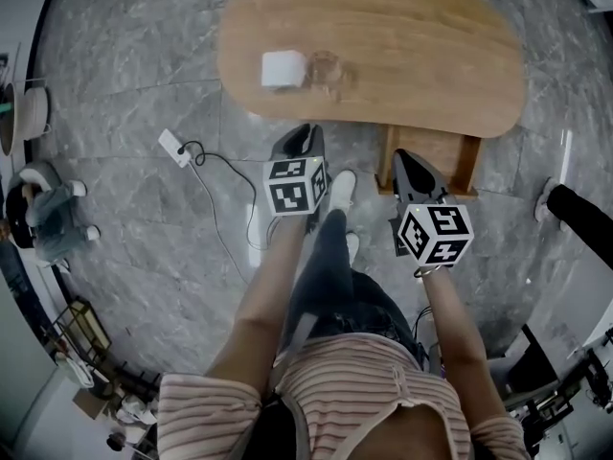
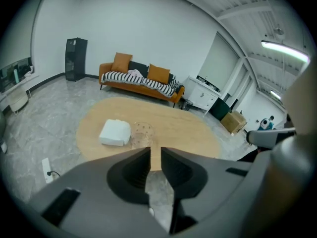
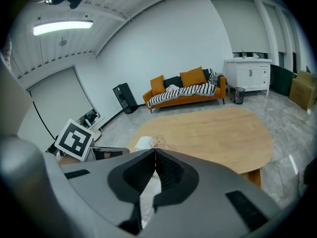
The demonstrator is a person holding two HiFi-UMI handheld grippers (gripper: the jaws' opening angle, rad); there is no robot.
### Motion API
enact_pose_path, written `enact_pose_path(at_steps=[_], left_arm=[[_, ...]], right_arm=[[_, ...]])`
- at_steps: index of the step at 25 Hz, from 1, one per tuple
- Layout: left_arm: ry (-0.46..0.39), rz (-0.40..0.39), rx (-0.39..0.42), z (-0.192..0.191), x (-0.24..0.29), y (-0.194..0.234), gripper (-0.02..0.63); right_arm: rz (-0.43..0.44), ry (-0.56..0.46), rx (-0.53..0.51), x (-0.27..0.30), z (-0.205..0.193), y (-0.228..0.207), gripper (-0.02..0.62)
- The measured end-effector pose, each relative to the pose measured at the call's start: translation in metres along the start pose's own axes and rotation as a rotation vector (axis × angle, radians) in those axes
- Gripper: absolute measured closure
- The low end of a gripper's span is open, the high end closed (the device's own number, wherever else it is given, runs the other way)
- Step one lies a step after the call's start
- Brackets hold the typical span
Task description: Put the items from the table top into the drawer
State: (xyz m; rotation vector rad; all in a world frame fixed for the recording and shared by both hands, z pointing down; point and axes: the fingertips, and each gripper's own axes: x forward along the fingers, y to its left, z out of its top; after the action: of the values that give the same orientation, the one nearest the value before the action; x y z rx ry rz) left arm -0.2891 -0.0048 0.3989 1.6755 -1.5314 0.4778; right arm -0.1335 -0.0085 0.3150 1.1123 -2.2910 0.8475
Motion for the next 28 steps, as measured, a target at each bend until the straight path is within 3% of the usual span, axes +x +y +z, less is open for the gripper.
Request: enact_pose_path(at_steps=[14,28], left_arm=[[0.086,0.03,-0.025,0.001,0.094,0.017,0.486],[0.186,0.099,0.003,-0.023,0.149,0.031,0.474]], right_arm=[[0.013,0.07,0.009,0.061,-0.007,-0.02,0.588],[0.01,0.118,0.015,0.104,-0.015,-0.034,0.586]])
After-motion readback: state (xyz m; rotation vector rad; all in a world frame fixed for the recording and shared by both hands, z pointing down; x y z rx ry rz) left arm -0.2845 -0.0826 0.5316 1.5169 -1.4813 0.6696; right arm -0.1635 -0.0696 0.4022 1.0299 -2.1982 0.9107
